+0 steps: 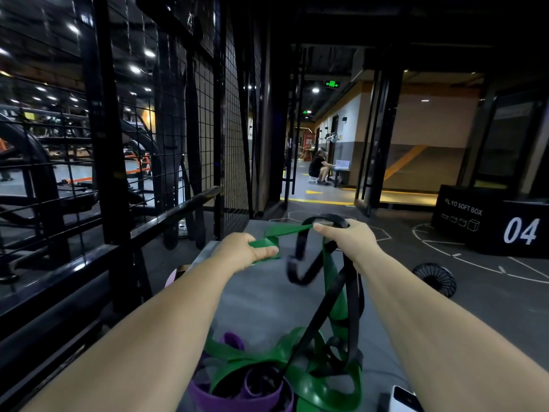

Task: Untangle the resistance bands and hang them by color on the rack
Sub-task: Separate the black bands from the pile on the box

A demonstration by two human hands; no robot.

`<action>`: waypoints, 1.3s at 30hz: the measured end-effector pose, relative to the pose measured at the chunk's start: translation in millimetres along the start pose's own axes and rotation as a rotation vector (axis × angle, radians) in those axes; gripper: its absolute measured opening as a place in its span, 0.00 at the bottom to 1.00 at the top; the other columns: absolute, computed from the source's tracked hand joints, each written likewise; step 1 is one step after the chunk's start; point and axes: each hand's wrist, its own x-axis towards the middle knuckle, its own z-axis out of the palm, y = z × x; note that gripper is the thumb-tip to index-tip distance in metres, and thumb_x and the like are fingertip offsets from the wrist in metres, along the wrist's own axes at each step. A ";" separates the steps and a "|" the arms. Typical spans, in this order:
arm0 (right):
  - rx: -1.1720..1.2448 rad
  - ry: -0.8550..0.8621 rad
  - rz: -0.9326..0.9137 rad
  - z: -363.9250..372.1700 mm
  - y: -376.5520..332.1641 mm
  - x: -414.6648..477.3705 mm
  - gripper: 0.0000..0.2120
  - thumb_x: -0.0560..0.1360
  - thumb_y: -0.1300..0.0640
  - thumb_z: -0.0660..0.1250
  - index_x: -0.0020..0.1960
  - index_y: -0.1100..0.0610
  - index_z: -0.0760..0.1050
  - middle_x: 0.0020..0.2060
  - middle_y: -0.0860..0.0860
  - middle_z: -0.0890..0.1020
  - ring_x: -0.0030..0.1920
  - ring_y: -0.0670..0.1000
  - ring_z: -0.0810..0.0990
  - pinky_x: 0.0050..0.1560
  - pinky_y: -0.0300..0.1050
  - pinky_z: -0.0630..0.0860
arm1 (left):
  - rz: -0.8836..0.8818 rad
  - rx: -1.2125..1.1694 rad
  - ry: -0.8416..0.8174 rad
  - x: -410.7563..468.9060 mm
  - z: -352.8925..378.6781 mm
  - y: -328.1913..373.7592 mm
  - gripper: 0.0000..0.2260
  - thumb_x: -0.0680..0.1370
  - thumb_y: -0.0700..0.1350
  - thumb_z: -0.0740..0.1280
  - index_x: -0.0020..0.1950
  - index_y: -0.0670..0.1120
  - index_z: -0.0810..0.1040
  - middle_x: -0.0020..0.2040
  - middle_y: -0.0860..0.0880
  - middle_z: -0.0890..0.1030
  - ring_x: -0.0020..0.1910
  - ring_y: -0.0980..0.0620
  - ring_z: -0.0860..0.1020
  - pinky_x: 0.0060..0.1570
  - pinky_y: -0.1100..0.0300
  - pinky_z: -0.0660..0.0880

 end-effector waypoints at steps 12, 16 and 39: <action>-0.062 -0.039 -0.012 1.7 0.7 1.4 0.20 0.63 0.46 0.80 0.48 0.55 0.79 0.45 0.51 0.83 0.48 0.53 0.81 0.48 0.48 0.76 | -0.047 -0.139 0.023 4.3 8.2 -8.6 0.20 0.75 0.55 0.69 0.63 0.46 0.77 0.59 0.46 0.80 0.55 0.47 0.78 0.55 0.57 0.73; -0.070 -0.044 -0.042 2.3 1.5 3.1 0.18 0.64 0.44 0.78 0.49 0.52 0.81 0.46 0.50 0.83 0.49 0.54 0.82 0.54 0.52 0.79 | -0.099 -0.151 -0.003 7.4 7.7 -10.6 0.09 0.76 0.46 0.67 0.55 0.45 0.78 0.49 0.45 0.81 0.45 0.49 0.78 0.37 0.60 0.70; 0.231 0.087 -0.073 17.9 -21.8 -14.4 0.28 0.66 0.32 0.71 0.52 0.54 0.78 0.50 0.54 0.82 0.51 0.59 0.81 0.54 0.57 0.79 | -0.279 -0.069 -0.349 -4.3 56.8 -14.0 0.07 0.81 0.47 0.61 0.46 0.47 0.67 0.50 0.42 0.74 0.46 0.45 0.74 0.47 0.56 0.73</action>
